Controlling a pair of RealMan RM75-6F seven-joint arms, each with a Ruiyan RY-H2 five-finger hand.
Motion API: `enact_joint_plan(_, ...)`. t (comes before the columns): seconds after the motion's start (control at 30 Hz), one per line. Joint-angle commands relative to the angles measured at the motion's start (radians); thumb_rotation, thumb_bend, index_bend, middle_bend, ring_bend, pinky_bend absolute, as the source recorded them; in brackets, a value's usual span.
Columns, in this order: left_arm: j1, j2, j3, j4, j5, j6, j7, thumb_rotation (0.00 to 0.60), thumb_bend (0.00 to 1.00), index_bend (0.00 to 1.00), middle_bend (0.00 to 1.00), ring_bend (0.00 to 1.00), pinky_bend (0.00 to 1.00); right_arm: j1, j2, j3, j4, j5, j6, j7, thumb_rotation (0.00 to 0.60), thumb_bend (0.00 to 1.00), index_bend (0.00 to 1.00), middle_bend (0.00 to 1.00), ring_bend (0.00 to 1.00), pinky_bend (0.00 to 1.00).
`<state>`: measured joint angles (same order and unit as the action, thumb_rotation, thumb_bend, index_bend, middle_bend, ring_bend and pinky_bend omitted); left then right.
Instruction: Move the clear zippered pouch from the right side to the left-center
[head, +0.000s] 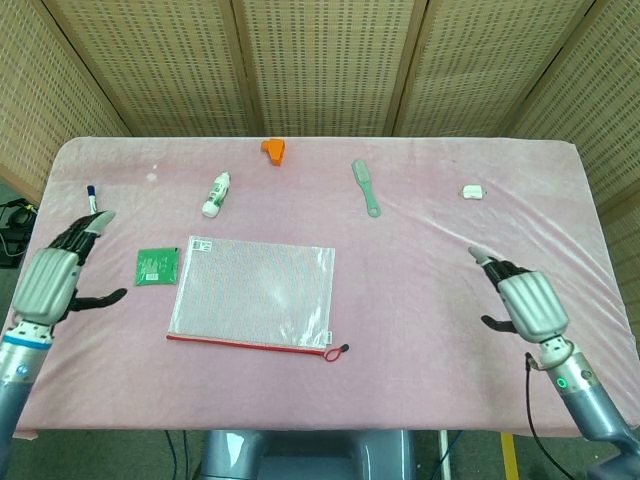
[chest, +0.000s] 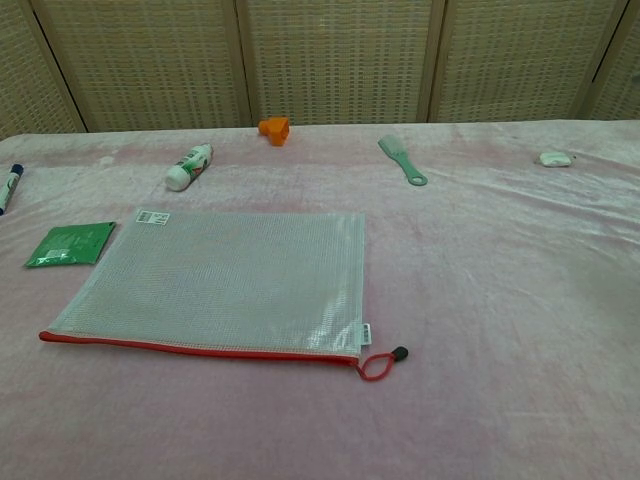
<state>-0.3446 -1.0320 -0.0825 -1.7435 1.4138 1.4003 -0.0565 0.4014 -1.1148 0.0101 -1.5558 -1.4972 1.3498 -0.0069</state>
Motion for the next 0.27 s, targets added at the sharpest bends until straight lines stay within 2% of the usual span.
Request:
enact_joint_plan(0.03,0.113,0.035,0.069,-0.047,-0.03,0.09,0.09,0.6,0.0,0.0,0.0,0.0,0.0,-0.093,-0.018,-0.007,0.018,-0.005,0.116,-0.085,0.6,0.0,0.0,0.0,0.0,0.02)
enact_joint_plan(0.27,0.212,0.01,0.126,-0.007,0.041,0.172,0.081,0.6,0.0,0.0,0.0,0.0,0.0,-0.184,-0.03,-0.036,0.029,-0.051,0.212,-0.065,0.6,0.0,0.0,0.0,0.0,0.0)
